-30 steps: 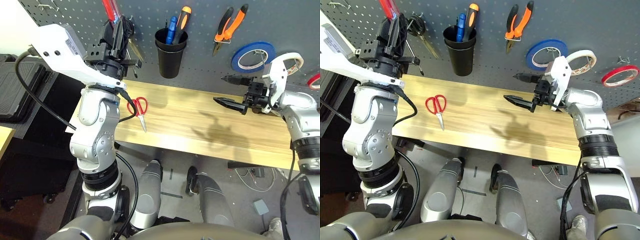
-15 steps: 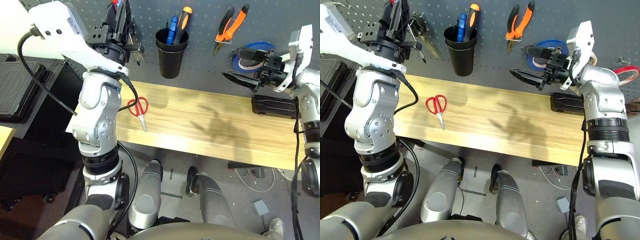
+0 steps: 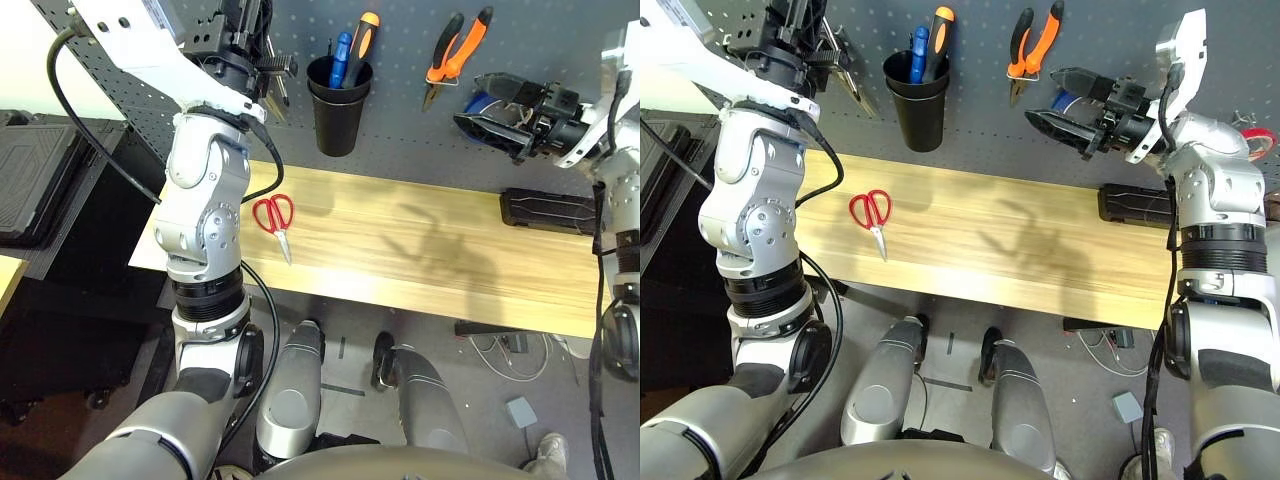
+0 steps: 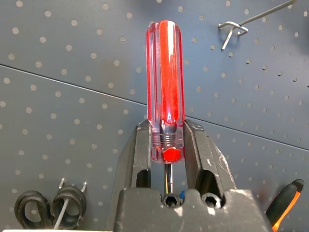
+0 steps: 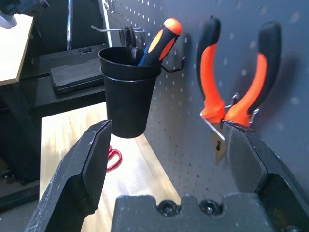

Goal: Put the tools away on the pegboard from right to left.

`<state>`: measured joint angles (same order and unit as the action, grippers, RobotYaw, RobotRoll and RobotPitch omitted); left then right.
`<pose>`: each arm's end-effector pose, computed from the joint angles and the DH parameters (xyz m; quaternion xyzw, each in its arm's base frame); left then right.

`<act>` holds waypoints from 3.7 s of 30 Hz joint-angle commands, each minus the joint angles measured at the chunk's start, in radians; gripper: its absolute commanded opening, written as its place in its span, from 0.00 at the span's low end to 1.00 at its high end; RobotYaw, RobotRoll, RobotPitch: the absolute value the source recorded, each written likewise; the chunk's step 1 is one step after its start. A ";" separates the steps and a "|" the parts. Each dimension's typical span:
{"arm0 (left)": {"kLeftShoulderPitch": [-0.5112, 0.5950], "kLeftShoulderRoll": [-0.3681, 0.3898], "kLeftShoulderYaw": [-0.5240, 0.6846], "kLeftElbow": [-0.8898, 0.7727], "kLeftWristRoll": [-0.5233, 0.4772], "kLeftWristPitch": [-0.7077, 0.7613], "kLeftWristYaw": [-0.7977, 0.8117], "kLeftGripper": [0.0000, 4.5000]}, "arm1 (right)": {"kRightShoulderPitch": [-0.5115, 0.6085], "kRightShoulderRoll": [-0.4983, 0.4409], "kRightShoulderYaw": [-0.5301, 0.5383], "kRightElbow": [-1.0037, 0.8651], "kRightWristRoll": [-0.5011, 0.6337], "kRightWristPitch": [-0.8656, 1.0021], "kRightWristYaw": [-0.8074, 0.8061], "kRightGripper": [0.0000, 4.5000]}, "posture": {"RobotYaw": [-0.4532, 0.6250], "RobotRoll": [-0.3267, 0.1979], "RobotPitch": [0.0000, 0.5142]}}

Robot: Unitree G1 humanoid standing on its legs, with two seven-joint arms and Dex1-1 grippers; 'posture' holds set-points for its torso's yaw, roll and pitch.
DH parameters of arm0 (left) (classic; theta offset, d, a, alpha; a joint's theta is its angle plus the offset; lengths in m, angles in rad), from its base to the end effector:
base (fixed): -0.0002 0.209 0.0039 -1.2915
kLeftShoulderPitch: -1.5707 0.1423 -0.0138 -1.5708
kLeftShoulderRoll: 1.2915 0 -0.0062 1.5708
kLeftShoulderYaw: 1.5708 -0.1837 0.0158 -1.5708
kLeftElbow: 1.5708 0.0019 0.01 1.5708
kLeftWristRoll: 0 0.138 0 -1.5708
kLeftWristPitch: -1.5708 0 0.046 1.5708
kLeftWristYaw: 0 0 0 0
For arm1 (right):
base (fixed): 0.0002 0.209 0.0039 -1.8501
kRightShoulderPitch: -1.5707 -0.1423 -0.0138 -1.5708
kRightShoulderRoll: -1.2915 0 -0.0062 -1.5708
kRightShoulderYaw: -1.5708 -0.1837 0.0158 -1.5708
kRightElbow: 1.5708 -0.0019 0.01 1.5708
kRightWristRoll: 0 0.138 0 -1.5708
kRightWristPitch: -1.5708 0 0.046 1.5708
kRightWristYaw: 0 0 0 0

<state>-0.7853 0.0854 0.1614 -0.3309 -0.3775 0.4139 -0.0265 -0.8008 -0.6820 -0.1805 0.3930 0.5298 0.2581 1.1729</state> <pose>0.2595 0.1347 0.2660 -0.1225 -0.3275 -0.1553 0.9239 0.3056 -0.2829 0.2388 -0.0672 -0.1294 0.4756 0.8675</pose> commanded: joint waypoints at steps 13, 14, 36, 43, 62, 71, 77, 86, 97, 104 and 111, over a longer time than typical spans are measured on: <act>-0.129 -0.018 0.008 0.127 -0.021 -0.084 -0.023 0.18 | 0.055 -0.025 -0.054 -0.010 0.017 0.007 0.034 1.00 | 0.63 0.62 0.47; -0.138 -0.021 0.006 0.145 -0.018 -0.096 -0.025 0.18 | 0.059 -0.024 -0.055 -0.014 0.018 0.007 0.032 1.00 | 0.63 0.62 0.47; -0.185 -0.020 -0.035 0.522 0.110 -0.340 -0.095 0.18 | 0.120 0.011 -0.050 -0.112 0.028 0.005 -0.037 1.00 | 0.58 0.62 0.46; -0.166 -0.020 -0.049 0.519 0.129 -0.328 -0.103 0.44 | 0.124 0.025 -0.041 -0.119 0.023 0.001 -0.041 1.00 | 0.59 0.62 0.47; -0.113 0.055 -0.034 0.245 0.143 -0.192 -0.056 0.99 | 0.101 0.075 -0.021 -0.111 0.020 0.001 -0.030 1.00 | 0.62 0.62 0.49; 0.081 0.108 -0.033 -0.069 0.131 0.050 -0.014 0.99 | 0.106 0.097 -0.015 -0.121 0.026 0.023 -0.028 1.00 | 0.64 0.62 0.51; 0.301 0.090 -0.077 -0.214 0.149 0.135 0.012 0.99 | 0.170 0.130 0.042 -0.164 -0.001 0.016 -0.029 1.00 | 0.66 0.62 0.54; 0.597 0.052 -0.116 -0.100 0.223 0.070 0.032 0.99 | 0.282 0.203 0.195 -0.151 -0.162 -0.117 -0.065 1.00 | 0.68 0.62 0.58; 0.662 0.006 -0.073 0.225 0.276 -0.032 0.069 0.99 | 0.325 0.277 0.295 -0.025 -0.320 -0.242 -0.146 1.00 | 0.69 0.62 0.61; 0.620 0.003 -0.045 0.435 0.308 -0.100 0.112 0.99 | 0.334 0.318 0.338 0.012 -0.394 -0.274 -0.202 1.00 | 0.68 0.62 0.63; 0.509 0.019 0.012 0.656 0.314 -0.175 0.162 0.99 | 0.354 0.352 0.373 0.000 -0.425 -0.269 -0.241 1.00 | 0.68 0.62 0.65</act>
<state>-0.2794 0.1016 0.1618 0.2680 -0.0757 0.2556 0.1191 -0.4671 -0.3295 0.1847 0.3923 0.1169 -0.0091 0.9391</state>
